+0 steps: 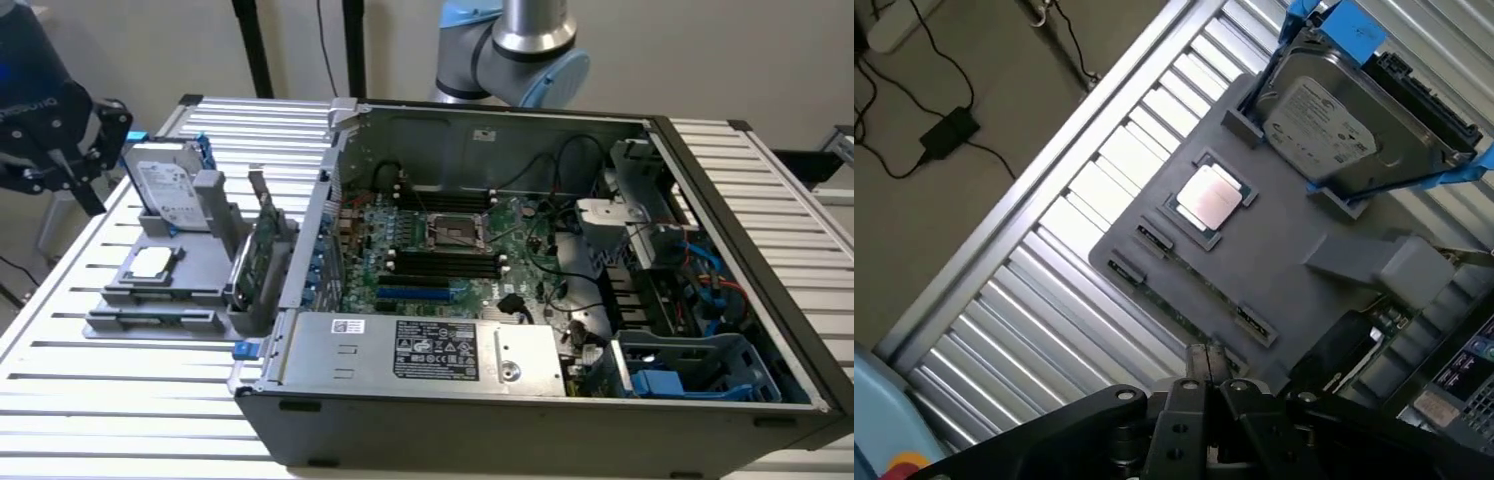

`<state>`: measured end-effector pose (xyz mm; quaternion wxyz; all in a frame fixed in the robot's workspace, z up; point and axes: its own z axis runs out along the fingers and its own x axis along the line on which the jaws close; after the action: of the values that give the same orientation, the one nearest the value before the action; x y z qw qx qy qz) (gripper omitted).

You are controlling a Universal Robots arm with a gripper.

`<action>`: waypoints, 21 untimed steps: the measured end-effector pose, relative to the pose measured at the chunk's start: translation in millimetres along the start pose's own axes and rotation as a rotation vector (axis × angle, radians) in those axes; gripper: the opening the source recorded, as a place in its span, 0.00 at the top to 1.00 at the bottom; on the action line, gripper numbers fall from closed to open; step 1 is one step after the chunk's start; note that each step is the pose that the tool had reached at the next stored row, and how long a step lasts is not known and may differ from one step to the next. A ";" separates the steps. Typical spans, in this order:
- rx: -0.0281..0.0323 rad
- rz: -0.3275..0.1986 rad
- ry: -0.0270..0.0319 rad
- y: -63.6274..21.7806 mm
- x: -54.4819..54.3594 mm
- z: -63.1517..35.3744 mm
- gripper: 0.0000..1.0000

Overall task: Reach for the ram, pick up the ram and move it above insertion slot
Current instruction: 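Pick up the ram and move it above insertion slot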

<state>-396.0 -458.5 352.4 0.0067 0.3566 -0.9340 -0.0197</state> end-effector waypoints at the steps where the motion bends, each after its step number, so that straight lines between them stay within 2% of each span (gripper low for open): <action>1: 0.0001 -0.018 0.0007 0.0 0.0 0.0 0.89; 10: 0.0018 -0.181 0.0054 0.0 0.0 0.3 0.89; 21: 0.0095 -0.382 0.0061 0.0 0.0 1.0 0.89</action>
<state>-396.0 -458.5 351.4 0.0040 0.5275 -0.8494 -0.0152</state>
